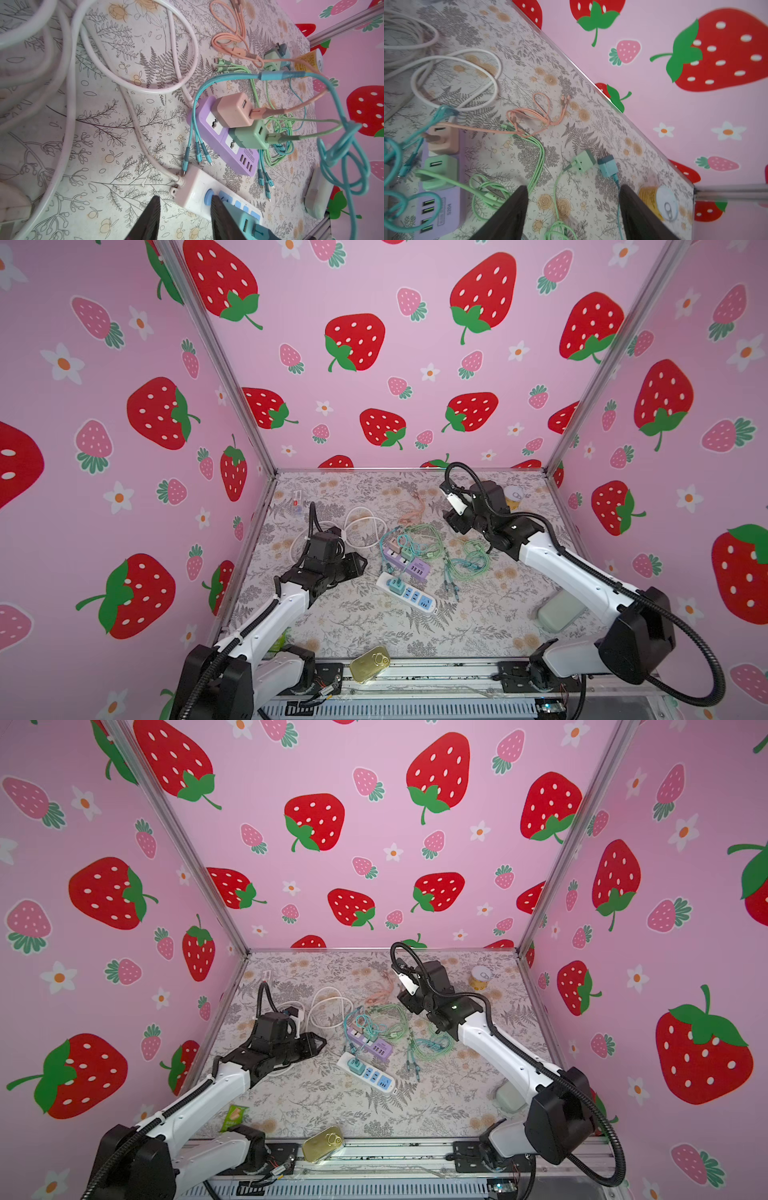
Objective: Insert the plug
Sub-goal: 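Move the right gripper toward the loose mint-green charger farther from the robot, then lower the right gripper onto the mint-green charger cube and close on it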
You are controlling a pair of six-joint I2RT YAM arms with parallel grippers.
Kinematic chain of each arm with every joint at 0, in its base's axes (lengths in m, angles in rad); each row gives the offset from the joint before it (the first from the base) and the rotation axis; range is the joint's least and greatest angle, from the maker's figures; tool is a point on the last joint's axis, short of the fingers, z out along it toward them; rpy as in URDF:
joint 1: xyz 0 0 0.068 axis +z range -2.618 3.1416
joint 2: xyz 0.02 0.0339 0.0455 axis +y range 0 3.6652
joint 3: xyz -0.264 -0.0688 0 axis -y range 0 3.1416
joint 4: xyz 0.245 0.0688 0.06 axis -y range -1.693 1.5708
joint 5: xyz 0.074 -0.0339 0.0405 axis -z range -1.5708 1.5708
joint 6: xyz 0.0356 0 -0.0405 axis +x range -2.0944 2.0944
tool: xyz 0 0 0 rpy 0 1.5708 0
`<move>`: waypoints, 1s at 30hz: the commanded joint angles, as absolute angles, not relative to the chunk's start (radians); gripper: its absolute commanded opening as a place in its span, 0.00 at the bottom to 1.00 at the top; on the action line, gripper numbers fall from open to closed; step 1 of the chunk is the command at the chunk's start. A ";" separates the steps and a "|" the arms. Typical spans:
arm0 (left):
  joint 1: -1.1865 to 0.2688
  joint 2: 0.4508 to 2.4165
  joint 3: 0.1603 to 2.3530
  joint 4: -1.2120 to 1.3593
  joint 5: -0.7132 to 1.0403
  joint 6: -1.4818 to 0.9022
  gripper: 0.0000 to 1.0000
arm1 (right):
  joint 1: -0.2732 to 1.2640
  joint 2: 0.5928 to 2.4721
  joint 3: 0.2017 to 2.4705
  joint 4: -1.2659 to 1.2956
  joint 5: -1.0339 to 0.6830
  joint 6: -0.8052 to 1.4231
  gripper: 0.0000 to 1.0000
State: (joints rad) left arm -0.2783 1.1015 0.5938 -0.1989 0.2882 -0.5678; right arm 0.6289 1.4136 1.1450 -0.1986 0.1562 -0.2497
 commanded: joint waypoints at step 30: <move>-0.263 0.985 0.658 -0.315 0.256 -0.499 0.65 | 0.467 1.846 1.191 0.031 0.049 0.340 0.73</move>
State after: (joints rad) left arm -0.2680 1.0012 0.6220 -0.2977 0.2691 -0.5152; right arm 0.4683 1.8275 1.1606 -0.0124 0.0505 0.2569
